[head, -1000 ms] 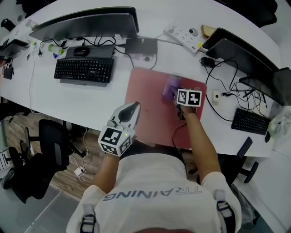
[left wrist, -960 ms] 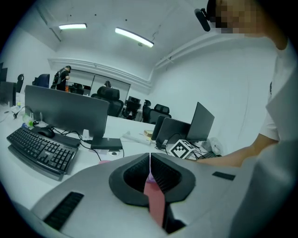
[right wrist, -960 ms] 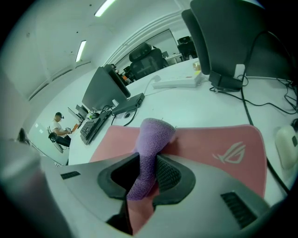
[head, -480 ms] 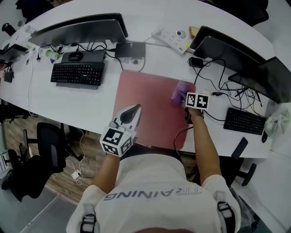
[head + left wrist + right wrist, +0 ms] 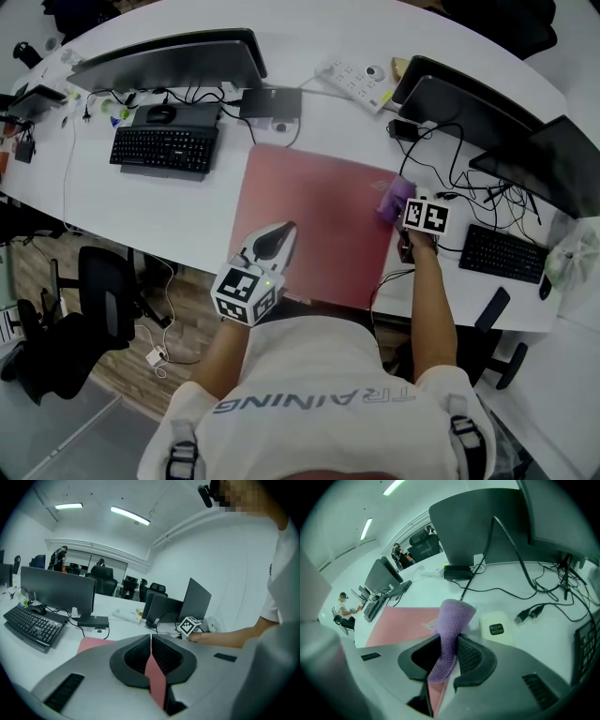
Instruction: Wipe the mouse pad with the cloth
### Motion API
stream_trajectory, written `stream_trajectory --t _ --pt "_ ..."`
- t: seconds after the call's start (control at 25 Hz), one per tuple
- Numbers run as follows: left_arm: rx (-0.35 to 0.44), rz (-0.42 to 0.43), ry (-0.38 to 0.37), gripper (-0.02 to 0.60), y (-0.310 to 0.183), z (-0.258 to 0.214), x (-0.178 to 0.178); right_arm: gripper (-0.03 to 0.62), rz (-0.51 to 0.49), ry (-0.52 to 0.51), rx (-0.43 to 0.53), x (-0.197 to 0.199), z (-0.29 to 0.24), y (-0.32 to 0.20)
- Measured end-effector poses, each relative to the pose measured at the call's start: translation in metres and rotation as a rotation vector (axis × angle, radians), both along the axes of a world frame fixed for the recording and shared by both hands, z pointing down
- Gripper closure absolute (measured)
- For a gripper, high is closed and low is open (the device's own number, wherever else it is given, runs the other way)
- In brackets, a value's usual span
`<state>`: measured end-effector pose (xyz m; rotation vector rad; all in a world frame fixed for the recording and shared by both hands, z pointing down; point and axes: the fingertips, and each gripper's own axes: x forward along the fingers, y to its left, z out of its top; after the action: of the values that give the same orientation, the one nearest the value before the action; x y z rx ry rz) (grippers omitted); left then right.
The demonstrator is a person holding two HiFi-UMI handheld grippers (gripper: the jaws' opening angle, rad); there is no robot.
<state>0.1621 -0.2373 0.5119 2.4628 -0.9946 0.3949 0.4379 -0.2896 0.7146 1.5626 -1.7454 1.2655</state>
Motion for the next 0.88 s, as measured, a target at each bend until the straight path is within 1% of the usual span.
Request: stream_trajectory --t 0.08,0.16,0.28,0.4,0.56,0.68,0.76,0.88 --pt "-0.001 -0.001 -0.002 0.545 0.001 -0.001 -0.005 0.484 -0.004 0.026 0.007 0.004 -0.005 0.003" --pt "-0.002 -0.002 -0.002 0.545 0.002 -0.001 -0.012 0.484 0.004 0.034 0.037 0.003 -0.017 0.004" --pt "0.001 -0.005 0.001 0.545 -0.001 -0.003 -0.027 0.484 0.029 -0.001 0.143 -0.011 -0.049 0.003" --pt "0.013 -0.018 0.016 0.545 -0.006 -0.009 -0.047 0.484 0.029 -0.073 0.261 -0.043 -0.086 0.005" --pt "0.031 -0.043 0.034 0.545 -0.009 -0.019 -0.085 0.484 -0.027 -0.098 0.376 -0.104 -0.132 0.003" --pt "0.034 -0.061 0.038 0.545 -0.007 -0.020 -0.119 0.484 -0.100 -0.130 0.432 -0.165 -0.156 -0.005" --pt "0.031 -0.076 0.037 0.545 -0.005 -0.019 -0.142 0.484 -0.165 -0.173 0.445 -0.211 -0.163 -0.008" --pt "0.031 -0.101 0.036 0.545 0.000 -0.020 -0.175 0.484 -0.247 -0.231 0.426 -0.276 -0.158 -0.008"
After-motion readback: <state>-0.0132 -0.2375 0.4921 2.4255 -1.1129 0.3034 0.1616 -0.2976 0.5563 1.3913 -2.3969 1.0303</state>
